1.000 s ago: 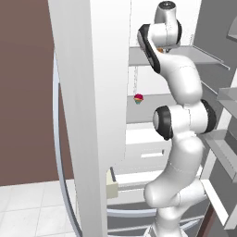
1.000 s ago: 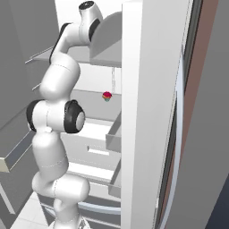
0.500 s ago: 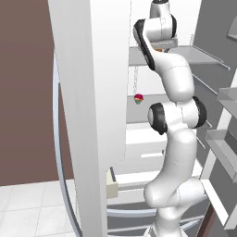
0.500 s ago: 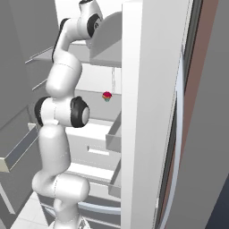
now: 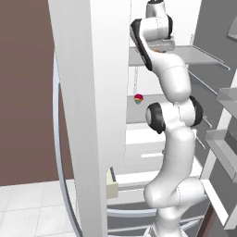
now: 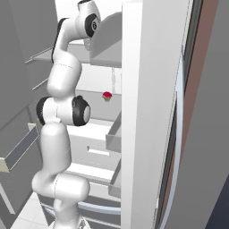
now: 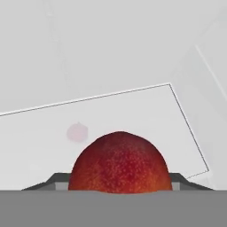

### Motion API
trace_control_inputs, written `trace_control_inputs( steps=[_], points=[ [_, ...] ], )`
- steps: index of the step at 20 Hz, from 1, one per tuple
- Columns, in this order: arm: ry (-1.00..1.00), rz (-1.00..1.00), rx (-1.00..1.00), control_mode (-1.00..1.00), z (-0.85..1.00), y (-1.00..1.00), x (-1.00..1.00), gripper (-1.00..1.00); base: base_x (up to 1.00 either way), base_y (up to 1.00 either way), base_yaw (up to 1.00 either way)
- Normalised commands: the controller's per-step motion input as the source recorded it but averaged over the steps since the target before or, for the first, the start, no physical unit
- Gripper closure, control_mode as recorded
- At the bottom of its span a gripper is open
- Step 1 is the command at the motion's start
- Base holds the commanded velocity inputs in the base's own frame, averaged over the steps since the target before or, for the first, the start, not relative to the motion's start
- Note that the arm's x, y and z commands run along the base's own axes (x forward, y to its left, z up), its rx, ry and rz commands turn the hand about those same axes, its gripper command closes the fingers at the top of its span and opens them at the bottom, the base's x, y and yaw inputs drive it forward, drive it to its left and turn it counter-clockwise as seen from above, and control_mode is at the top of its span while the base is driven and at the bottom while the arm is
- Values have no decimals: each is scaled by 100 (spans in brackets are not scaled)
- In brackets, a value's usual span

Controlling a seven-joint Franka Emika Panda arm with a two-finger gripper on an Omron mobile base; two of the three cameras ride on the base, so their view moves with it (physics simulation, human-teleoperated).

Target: Pick up the peach and mango from the fridge and place one fruit on each plate on the dining counter.

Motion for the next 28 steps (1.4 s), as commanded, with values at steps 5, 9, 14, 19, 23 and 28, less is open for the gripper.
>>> trace_control_inputs(
  steps=[5, 9, 14, 19, 23, 28],
  points=[
    [-59, 0, 2, -100, -89, -17, -44, 100, 0, 0, 0],
    [-87, 0, 23, -100, -13, -1, -94, 100, 0, 0, 0],
    [-51, 1, 22, -100, 27, 0, -100, 100, 0, 0, 0],
    [-15, 1, 12, -100, 36, 0, -100, 100, 0, 0, 0],
    [12, 0, 2, -100, 64, 16, -100, 100, 0, 0, 0],
    [22, 2, 0, -100, 14, 13, -100, 100, 0, 0, 0]
  ],
)
